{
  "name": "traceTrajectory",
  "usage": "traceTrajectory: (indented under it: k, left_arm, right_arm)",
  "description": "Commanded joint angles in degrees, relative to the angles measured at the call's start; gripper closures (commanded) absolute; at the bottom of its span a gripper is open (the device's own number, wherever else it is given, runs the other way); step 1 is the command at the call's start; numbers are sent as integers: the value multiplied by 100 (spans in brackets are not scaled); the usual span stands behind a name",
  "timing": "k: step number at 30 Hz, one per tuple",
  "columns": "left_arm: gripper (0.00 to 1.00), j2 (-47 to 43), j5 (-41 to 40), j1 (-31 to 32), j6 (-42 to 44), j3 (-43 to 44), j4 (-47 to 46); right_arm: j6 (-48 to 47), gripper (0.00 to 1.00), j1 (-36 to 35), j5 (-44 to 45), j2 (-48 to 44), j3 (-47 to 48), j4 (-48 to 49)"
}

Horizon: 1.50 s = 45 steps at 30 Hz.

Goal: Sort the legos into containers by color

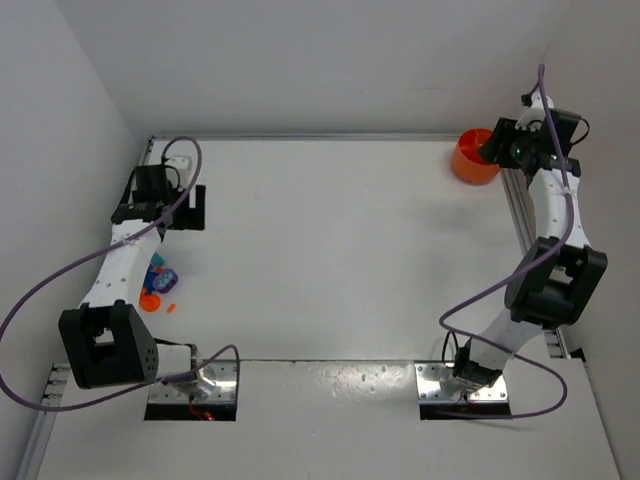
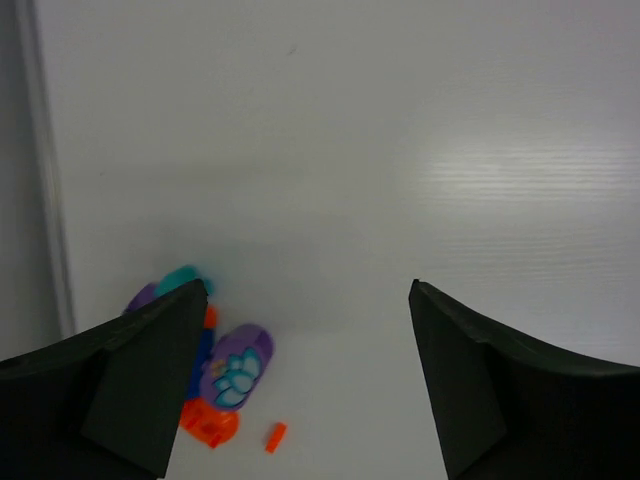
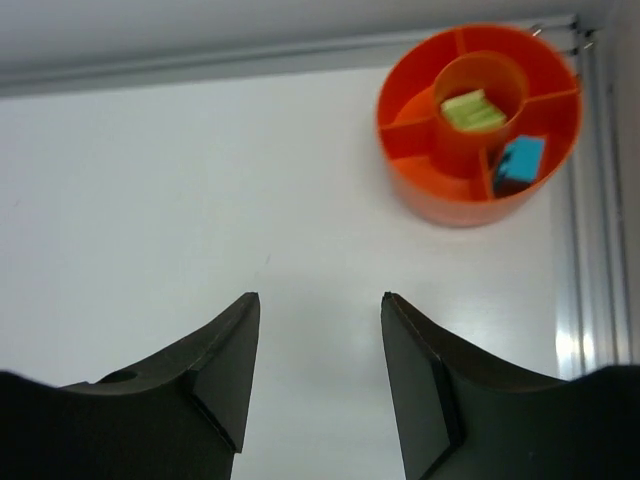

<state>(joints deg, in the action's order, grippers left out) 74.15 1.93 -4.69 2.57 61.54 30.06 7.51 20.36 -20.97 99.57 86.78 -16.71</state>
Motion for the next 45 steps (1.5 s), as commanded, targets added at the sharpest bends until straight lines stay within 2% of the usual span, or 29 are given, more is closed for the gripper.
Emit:
traceTrajectory:
  k: [1,3,5,13,22,34,45]
  left_arm:
    - [14,144,-399,-856,603,-317,386]
    - [23,371,-203,-1243,893,-432,386]
    - [26,608,-62,-1516,1043,-432,325]
    - [28,1250,728,-1851,1561,-266,70]
    - [33,1910,1001,-2264,2115,-10,-62]
    - [33,2270,1055,-2317,2634,95,-114]
    - [36,2692,1055,-2370,2688,333,-115]
  right_arm:
    - [-355,48,-41,-943,-411,-608,-324]
    - [-407,48,-41,-1346,-622,-1135,-272]
    - [-408,50,-41,-1479,-675,-1312,-350]
    - [-312,51,-94,-1744,-676,-1585,-482]
    - [-259,53,-199,-1744,-676,-1586,-535]
    - [-206,56,-357,-1744,-623,-1586,-588]
    - [-259,56,-410,-1691,-623,-1586,-641]
